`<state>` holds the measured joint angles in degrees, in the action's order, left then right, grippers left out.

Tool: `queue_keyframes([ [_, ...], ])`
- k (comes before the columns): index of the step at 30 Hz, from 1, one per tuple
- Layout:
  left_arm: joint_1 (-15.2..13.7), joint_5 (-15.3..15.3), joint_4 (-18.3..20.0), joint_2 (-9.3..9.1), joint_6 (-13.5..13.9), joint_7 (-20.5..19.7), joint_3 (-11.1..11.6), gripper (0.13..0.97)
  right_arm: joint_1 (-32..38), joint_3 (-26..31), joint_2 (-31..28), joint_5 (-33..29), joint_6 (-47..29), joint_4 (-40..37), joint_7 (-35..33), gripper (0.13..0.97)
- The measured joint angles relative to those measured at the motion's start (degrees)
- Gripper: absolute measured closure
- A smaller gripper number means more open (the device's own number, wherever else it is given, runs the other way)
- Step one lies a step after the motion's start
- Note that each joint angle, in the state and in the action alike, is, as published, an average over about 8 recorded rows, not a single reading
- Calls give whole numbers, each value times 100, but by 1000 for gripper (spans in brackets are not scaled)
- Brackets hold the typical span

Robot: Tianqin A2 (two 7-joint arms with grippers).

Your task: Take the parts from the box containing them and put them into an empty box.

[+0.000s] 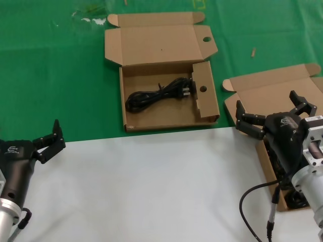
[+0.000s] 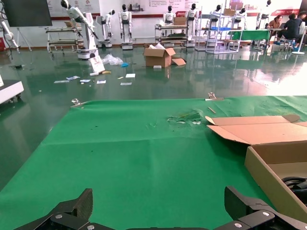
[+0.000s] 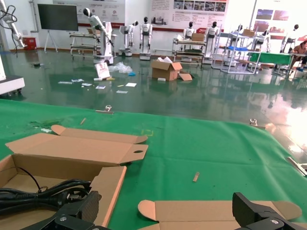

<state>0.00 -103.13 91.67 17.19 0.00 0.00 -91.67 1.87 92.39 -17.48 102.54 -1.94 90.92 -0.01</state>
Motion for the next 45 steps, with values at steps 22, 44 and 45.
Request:
queue_keyframes([
  [22, 0, 0, 0, 0, 0, -1, 0, 132, 0, 0, 0, 0, 0, 0, 0, 129],
  [44, 0, 0, 0, 0, 0, -1, 0, 132, 0, 0, 0, 0, 0, 0, 0, 129],
  [45, 0, 0, 0, 0, 0, -1, 0, 132, 0, 0, 0, 0, 0, 0, 0, 129],
])
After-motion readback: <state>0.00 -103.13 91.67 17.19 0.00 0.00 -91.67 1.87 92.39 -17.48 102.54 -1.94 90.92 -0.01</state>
